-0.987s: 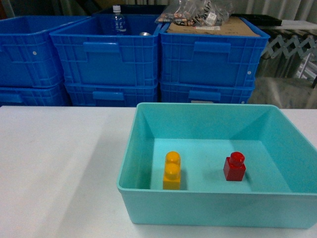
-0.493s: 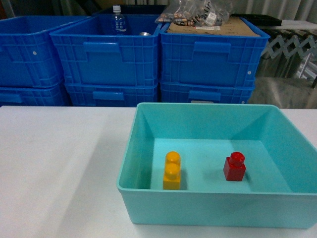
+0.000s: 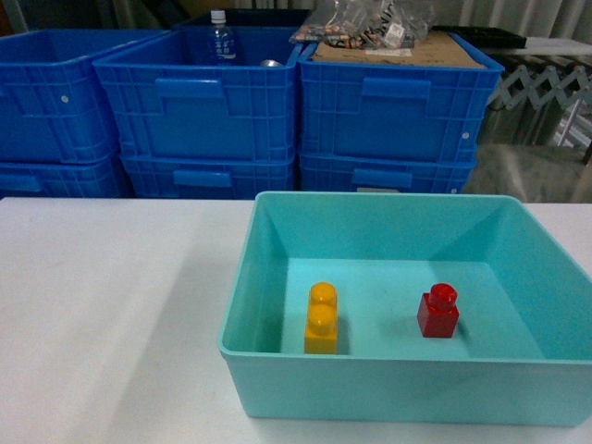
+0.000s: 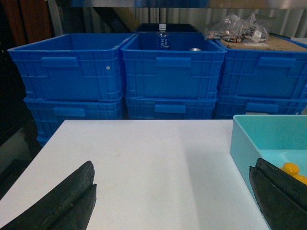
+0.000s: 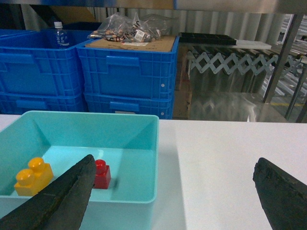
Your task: Pick red block from blue box to shelf
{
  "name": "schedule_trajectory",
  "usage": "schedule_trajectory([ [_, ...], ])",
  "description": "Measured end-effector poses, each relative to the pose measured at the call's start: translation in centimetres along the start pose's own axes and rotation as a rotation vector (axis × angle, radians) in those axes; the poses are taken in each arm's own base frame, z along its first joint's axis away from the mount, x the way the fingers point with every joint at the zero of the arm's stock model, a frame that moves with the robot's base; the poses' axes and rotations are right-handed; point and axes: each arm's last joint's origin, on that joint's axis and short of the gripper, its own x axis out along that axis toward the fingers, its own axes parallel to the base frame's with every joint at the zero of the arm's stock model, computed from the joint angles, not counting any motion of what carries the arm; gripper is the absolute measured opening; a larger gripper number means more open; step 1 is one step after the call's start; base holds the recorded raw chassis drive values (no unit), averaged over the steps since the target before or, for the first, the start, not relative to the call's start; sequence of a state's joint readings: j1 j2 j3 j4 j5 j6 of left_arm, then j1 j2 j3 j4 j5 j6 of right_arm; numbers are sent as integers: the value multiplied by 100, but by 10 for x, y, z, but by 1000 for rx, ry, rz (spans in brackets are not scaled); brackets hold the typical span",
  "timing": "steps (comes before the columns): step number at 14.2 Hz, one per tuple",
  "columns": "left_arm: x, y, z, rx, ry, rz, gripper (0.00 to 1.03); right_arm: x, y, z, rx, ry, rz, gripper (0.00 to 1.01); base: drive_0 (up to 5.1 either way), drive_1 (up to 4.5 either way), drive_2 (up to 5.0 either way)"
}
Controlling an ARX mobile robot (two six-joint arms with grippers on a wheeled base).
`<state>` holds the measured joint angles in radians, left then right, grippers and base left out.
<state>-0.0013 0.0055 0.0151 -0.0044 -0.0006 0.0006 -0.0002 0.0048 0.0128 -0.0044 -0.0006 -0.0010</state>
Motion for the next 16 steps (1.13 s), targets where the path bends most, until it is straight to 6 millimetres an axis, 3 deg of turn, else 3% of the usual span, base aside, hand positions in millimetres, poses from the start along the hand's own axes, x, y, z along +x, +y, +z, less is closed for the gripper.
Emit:
schedule_trajectory([
  [10, 0, 0, 0, 0, 0, 0, 98, 0, 0, 0, 0, 0, 0, 98, 0, 0, 0],
  [11, 0, 0, 0, 0, 0, 0, 98, 0, 0, -2, -21, 68, 23, 98, 0, 0, 0],
  [12, 0, 0, 0, 0, 0, 0, 98, 8, 3, -5, -92, 214, 110, 98, 0, 0, 0],
  [16, 0, 0, 0, 0, 0, 0, 98, 57, 27, 18, -85, 346, 260, 98, 0, 0, 0],
])
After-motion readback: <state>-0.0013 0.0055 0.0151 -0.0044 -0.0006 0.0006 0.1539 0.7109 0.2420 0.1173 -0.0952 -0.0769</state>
